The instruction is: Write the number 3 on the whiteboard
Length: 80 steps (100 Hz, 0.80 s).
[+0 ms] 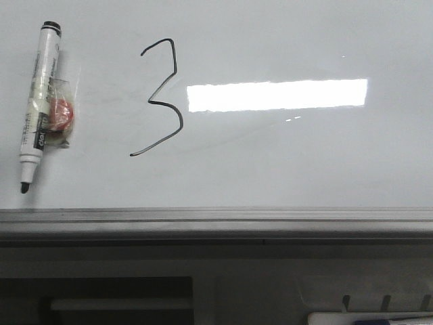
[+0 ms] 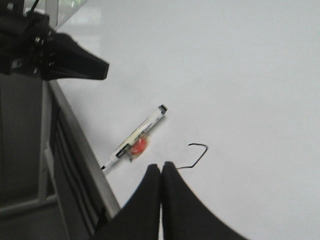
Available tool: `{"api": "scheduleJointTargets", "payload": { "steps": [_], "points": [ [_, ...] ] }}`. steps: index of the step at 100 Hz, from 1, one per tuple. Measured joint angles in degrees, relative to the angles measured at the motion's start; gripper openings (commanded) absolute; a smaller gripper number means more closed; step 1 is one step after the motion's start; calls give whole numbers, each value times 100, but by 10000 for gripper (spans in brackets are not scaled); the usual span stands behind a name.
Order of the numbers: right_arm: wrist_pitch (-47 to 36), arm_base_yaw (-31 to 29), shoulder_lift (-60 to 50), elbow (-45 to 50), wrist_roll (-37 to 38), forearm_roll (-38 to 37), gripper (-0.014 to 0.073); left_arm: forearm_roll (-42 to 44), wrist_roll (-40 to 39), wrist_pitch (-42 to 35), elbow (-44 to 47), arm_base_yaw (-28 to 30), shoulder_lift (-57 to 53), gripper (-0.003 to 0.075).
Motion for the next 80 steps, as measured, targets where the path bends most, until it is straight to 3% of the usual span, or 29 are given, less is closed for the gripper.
{"api": "scheduleJointTargets", "payload": {
  "steps": [13, 38, 80],
  "points": [
    [-536, 0, -1118, 859, 0, 31, -49, 427, 0, 314, 22, 0, -195, -20],
    [-398, 0, -2440, 1912, 4, 31, -49, 594, 12, 558, 156, 0, -241, -20],
    [-326, 0, -2645, 2081, 4, 31, -49, 616, 23, 558, 183, 0, -241, -20]
  ]
}}
